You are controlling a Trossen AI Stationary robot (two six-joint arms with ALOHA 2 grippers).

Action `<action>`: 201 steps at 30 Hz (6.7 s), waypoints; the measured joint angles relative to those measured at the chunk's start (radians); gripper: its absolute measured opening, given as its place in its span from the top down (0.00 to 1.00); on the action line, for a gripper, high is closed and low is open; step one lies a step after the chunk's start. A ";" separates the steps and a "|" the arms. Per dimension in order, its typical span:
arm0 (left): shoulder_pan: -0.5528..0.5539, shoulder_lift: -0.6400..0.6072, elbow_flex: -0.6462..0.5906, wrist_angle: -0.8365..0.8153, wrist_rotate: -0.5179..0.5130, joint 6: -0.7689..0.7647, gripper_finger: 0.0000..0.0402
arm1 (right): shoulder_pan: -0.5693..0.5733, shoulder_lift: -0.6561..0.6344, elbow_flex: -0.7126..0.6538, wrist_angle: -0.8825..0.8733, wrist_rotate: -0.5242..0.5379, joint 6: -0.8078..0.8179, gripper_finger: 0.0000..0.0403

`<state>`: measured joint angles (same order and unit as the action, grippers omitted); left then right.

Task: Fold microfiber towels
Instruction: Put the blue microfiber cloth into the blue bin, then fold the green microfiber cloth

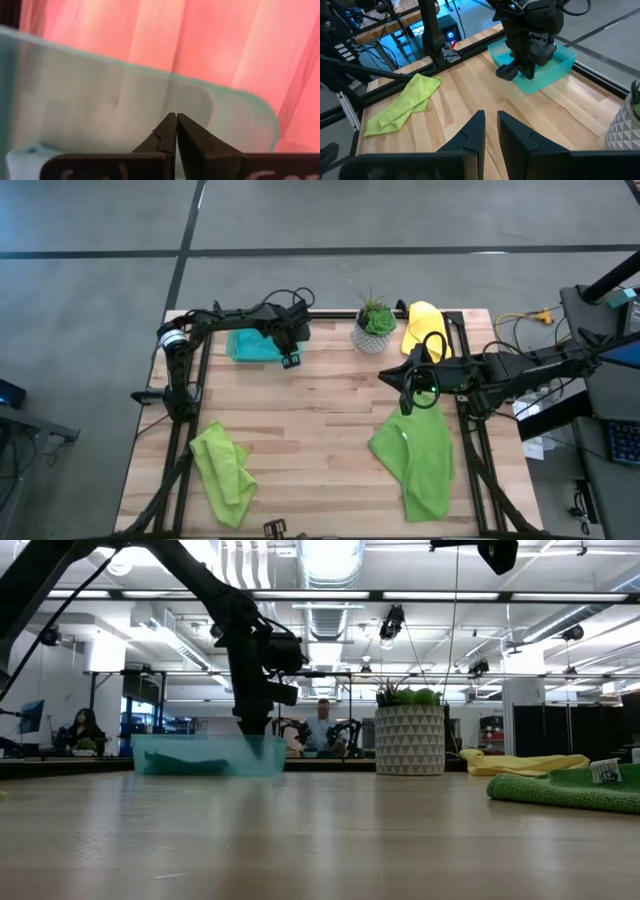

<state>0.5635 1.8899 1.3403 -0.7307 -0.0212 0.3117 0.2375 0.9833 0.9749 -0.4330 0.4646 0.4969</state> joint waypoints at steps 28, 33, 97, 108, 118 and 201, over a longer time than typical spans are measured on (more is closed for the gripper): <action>-0.043 -0.261 -0.010 -0.063 0.014 -0.215 1.00 | -0.005 0.000 -0.001 -0.118 -0.053 -0.094 0.89; -0.105 -0.438 -0.070 -0.018 0.218 -0.390 1.00 | -0.005 0.000 -0.012 -0.315 -0.091 0.063 0.88; -0.626 -0.651 -0.534 1.076 0.241 -0.768 1.00 | 0.050 0.348 0.121 -0.335 -0.329 0.264 0.98; -0.622 -0.650 -0.541 1.056 0.251 -0.712 1.00 | 0.012 0.450 0.126 -0.107 -0.310 0.197 0.98; -0.622 -0.649 -0.540 0.898 0.283 -0.287 1.00 | -0.008 0.532 0.268 -0.081 -0.308 0.115 0.98; -0.589 -0.647 -0.345 0.536 0.391 -0.406 1.00 | -0.160 0.590 0.472 -0.053 -0.543 -0.576 0.55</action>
<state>-0.0257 1.2431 0.9954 -0.1947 0.3701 -0.0940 0.0777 1.5732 1.4464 -0.4865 -0.0783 -0.0792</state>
